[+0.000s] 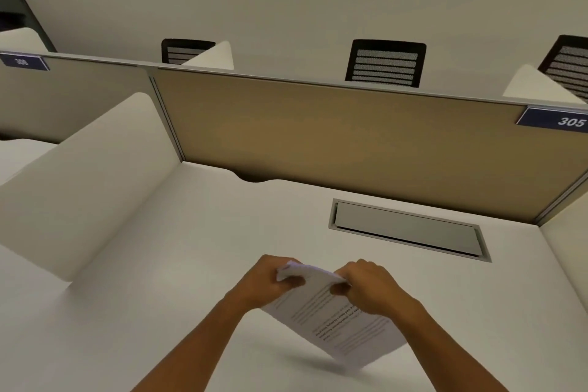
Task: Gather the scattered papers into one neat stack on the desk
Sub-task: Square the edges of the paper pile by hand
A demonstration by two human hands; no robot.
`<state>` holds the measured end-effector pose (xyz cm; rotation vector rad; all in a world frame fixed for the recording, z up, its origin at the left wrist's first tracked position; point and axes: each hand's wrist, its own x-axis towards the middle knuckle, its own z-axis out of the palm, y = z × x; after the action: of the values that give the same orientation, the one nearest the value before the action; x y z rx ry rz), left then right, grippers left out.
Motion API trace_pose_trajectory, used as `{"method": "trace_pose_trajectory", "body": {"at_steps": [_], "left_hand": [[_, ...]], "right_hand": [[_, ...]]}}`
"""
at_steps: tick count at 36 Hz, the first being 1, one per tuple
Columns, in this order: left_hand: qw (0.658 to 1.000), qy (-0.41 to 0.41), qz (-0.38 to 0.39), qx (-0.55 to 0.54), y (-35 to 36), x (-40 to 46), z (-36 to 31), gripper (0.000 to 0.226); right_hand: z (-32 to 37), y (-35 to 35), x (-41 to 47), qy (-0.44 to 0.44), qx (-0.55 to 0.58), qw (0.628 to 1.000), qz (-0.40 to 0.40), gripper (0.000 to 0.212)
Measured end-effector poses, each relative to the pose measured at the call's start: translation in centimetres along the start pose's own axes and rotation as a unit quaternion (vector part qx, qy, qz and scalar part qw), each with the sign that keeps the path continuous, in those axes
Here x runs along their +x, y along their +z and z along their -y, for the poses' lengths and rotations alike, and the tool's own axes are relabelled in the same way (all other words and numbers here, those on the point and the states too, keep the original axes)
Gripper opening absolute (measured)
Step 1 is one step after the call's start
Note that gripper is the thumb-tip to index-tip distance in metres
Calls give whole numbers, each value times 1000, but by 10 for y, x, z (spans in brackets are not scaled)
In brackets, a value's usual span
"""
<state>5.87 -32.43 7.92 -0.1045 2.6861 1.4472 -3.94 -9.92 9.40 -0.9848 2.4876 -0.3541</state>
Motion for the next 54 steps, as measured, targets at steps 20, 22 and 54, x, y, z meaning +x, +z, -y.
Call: {"method": "trace_pose_trajectory", "body": {"at_steps": [20, 22, 54], "left_hand": [[939, -197, -149, -240, 23, -12, 48, 33], [933, -202, -158, -252, 26, -13, 49, 33], [927, -219, -167, -253, 45, -29, 81, 29]], "right_hand": [[-103, 49, -69, 100, 613, 781, -64, 45], [-101, 61, -68, 117, 615, 776, -74, 39], [-68, 118, -47, 221, 574, 763, -200, 24]]}}
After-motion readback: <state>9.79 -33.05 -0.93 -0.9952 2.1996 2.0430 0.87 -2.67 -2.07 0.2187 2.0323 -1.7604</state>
